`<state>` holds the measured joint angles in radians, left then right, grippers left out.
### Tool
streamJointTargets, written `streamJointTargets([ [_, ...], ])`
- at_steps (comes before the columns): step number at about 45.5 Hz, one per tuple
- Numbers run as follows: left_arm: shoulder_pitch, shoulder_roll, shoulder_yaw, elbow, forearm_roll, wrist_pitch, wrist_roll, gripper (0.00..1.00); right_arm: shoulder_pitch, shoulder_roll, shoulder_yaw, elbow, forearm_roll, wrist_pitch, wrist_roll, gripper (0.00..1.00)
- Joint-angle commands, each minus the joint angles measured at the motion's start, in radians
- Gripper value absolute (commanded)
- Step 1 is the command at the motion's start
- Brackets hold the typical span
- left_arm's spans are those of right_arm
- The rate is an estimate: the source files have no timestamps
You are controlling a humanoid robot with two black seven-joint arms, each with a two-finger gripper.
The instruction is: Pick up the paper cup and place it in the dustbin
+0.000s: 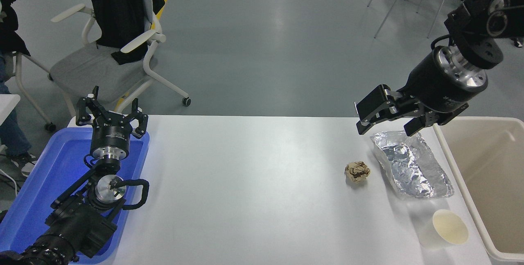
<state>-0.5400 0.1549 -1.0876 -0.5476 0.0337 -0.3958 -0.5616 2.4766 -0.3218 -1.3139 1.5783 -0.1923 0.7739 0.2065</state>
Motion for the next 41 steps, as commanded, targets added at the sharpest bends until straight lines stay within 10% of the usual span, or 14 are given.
streamJointTargets([
  [1, 0.0, 0.0, 0.0, 0.0, 0.0, 0.0, -0.001, 0.99, 0.021, -0.1, -0.057, 0.011, -0.133, 0.012, -0.001, 1.0],
  [20, 0.0, 0.0, 0.0, 0.0, 0.0, 0.0, 0.0, 0.99, -0.088, -0.514, -0.226, -0.009, -0.717, -0.108, 0.001, 1.0],
  [41, -0.001, 0.0, 0.0, 0.0, 0.0, 0.0, 0.0, 0.99, -0.657, -0.617, 0.085, -0.164, -0.771, -0.396, 0.001, 1.0],
])
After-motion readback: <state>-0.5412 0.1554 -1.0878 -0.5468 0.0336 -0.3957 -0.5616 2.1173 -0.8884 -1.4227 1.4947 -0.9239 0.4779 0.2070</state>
